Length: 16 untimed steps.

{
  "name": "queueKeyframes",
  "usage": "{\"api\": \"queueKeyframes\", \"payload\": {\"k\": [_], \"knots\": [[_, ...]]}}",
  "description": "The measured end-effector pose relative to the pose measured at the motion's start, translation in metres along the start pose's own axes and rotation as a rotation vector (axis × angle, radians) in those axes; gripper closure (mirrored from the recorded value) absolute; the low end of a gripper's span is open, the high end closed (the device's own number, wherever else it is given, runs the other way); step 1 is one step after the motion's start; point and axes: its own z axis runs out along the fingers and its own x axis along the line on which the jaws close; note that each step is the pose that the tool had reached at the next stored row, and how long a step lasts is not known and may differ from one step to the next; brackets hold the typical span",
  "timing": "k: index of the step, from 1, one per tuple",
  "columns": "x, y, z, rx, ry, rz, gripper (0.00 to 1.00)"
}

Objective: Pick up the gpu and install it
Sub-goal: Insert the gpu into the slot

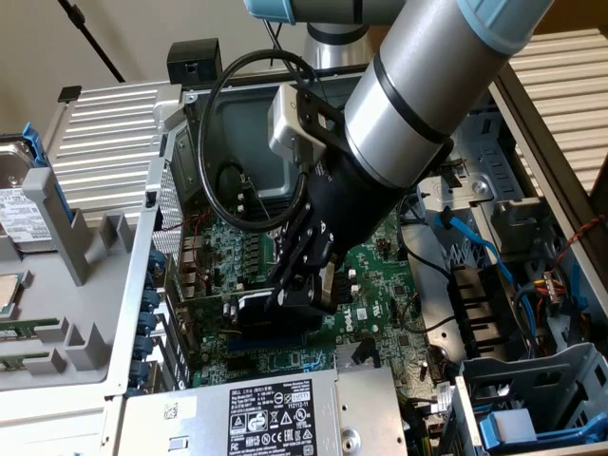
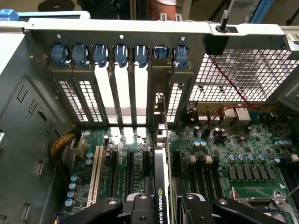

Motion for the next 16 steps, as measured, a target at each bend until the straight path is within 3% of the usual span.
{"api": "queueKeyframes", "payload": {"k": [16], "knots": [[0.0002, -0.0006, 0.0009, 0.0001, -0.0002, 0.0, 0.74]]}}
